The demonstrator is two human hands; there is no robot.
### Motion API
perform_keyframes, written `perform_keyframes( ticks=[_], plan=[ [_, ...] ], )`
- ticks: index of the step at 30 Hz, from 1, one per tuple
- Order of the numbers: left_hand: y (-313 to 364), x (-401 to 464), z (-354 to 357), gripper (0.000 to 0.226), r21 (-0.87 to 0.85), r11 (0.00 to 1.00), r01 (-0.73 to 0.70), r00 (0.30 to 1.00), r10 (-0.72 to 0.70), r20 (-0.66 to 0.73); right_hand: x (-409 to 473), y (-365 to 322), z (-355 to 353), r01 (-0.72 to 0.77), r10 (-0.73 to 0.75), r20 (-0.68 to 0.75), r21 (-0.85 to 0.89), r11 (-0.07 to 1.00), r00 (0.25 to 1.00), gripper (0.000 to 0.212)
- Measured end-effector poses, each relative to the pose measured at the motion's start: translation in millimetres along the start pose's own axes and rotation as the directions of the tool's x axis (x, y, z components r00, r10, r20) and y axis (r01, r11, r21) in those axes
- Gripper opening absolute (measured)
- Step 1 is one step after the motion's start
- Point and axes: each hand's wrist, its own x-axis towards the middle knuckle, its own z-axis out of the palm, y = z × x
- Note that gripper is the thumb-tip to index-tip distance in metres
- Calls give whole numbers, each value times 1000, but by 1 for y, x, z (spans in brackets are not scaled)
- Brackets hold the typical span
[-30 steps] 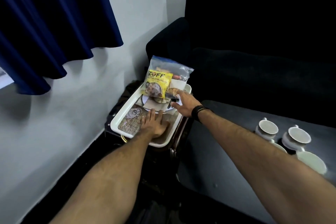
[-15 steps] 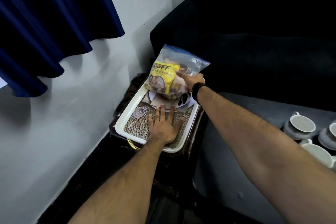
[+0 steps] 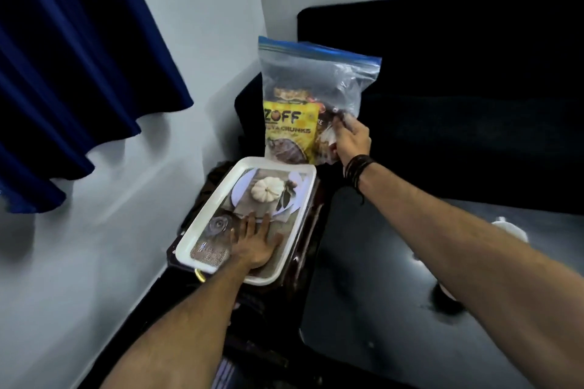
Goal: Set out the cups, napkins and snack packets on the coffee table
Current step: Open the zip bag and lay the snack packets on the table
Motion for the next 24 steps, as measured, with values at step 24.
perform_keyframes(
  ticks=[24],
  plan=[
    [188, -123, -89, 44, -805, 584, -108, 977, -87, -194, -208, 83, -146, 394, 18, 468, -764, 510, 884, 15]
  ],
)
